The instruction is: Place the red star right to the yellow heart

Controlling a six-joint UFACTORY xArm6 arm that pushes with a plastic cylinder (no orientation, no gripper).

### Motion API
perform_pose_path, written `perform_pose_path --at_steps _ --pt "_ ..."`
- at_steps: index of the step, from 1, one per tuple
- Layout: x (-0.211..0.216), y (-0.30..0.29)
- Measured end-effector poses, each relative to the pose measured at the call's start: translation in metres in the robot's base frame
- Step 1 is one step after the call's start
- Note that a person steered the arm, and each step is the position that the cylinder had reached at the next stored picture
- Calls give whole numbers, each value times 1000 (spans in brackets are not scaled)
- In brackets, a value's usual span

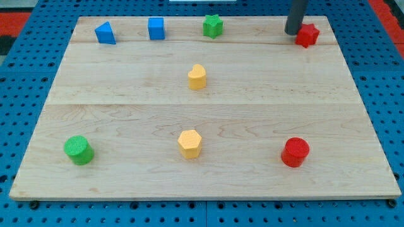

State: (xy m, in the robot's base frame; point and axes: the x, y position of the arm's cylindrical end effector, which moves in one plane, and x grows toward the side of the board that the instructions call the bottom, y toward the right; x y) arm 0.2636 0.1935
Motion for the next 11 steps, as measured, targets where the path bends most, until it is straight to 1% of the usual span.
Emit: perform_pose_path --at_steps 1,2,3,4,5,6,7,8,9,10,11 --pt "21 0" --pt "64 10" --pt "61 96" --pt "17 117" --pt "-6 36" --pt "0 -16" --pt "-39 -15" --pt "0 -64" --pt "58 -123" --pt "94 -149" --pt "146 -91"
